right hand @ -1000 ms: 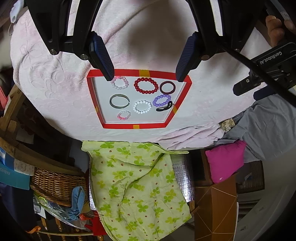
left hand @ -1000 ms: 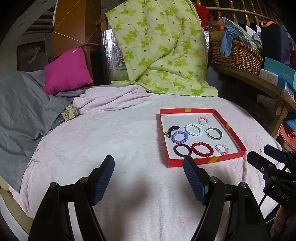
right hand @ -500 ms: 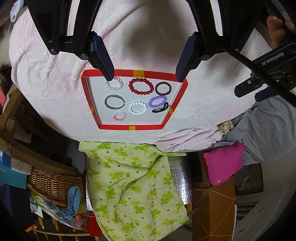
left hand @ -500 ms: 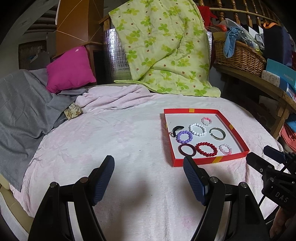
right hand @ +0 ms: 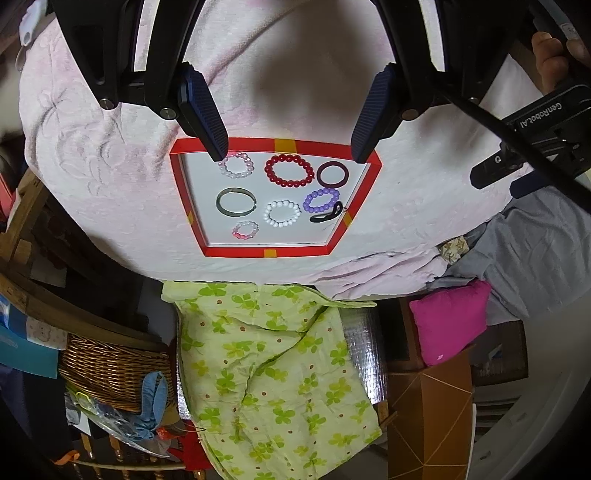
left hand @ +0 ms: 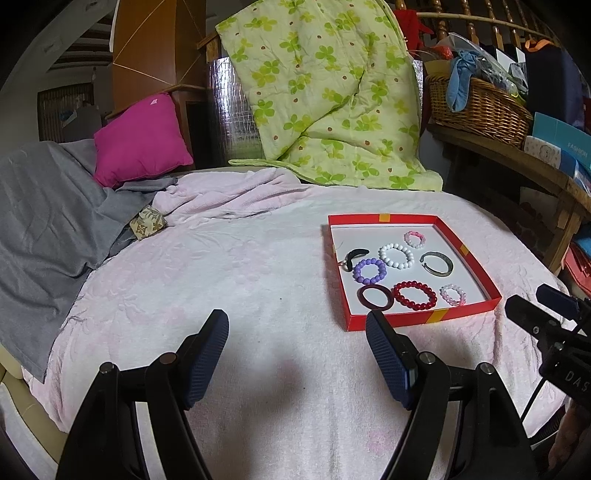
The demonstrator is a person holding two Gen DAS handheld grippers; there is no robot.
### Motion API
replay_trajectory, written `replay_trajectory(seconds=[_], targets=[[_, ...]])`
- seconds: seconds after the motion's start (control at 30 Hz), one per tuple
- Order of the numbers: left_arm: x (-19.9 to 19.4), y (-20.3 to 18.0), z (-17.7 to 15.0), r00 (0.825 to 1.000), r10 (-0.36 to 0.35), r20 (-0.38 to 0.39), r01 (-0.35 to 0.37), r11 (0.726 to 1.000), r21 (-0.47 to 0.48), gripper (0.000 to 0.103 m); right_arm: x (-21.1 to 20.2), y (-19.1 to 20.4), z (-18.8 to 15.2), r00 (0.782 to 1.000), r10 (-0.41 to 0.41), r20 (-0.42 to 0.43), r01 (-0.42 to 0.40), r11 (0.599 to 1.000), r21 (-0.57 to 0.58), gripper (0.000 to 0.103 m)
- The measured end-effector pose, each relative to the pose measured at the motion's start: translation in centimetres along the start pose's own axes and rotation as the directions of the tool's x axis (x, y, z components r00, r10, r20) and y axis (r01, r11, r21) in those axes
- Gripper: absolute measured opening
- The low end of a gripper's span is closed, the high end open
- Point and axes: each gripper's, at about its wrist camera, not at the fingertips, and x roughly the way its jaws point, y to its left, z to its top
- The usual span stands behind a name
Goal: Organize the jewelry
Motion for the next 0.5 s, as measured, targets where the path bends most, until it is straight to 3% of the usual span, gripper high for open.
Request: replay_trajectory(seconds=[0.5], targets=[[0.4,-2.5,-0.3,1.0,0.006,0.008,-0.006,0.998,0.059,0.077,-0.7,-2.3,0.1,1.0,0.002,0.012,-0.002,0.999,0.042,0.073]])
